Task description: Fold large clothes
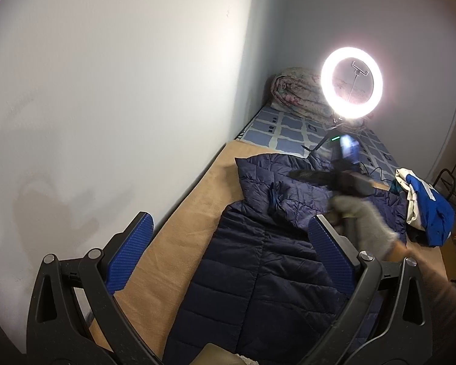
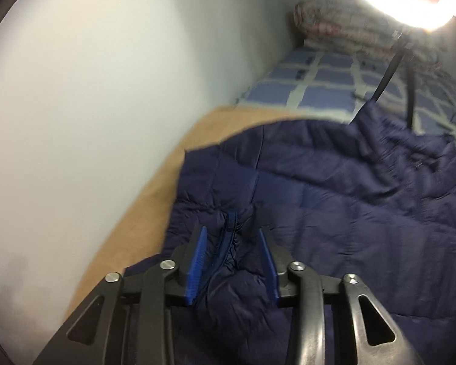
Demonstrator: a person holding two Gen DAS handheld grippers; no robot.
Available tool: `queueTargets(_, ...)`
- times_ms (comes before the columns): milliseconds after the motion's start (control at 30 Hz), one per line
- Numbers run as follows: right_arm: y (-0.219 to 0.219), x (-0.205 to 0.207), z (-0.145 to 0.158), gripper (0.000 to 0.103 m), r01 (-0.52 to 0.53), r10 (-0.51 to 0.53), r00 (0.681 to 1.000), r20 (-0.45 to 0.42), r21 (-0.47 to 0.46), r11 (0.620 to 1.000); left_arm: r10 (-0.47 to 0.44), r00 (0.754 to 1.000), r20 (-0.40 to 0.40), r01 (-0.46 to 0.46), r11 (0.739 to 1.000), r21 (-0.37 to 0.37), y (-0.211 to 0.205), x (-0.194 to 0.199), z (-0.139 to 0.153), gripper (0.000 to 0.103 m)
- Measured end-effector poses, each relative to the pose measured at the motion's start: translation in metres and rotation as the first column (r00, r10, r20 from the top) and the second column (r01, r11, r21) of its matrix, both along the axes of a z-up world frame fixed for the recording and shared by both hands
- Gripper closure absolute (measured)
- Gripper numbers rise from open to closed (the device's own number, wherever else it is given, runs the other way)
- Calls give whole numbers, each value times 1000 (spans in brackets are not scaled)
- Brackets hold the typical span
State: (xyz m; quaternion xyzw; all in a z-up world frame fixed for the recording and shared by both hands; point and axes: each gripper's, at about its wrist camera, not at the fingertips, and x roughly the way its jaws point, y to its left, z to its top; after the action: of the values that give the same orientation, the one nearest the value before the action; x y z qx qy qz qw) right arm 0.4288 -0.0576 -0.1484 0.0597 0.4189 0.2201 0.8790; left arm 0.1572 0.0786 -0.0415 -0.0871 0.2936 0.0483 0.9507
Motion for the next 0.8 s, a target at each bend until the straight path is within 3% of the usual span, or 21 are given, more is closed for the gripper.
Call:
queueTargets(167, -44, -49, 49, 48, 48, -48, 995, 87, 4, 999, -11, 1000, 6, 11, 1000, 0, 7, -3, 0, 0)
queueTargets(333, -98, -110, 85, 44, 117, -112, 984, 142, -33, 993, -23, 1000, 0, 23, 1000, -4, 13, -10, -2, 0)
queueTargets(433, -126, -145, 103, 29, 161, -150, 971, 184, -47, 986, -63, 998, -27, 63, 998, 12, 13, -8, -5, 0)
queueTargets(567, -176, -209, 129, 16, 229, -222, 940, 258, 2, 973, -110, 990, -88, 115, 992, 57, 7, -7, -23, 0)
queueTargets(700, -222, -275, 137, 15, 274, -270, 922, 277, 24, 961, -197, 970, -143, 200, 980, 8, 6, -16, -42, 0)
queueTargets(800, -257, -328, 121, 15, 320, -311, 919, 242, 2, 947, -235, 955, -179, 232, 972, -41, 9, -25, -57, 0)
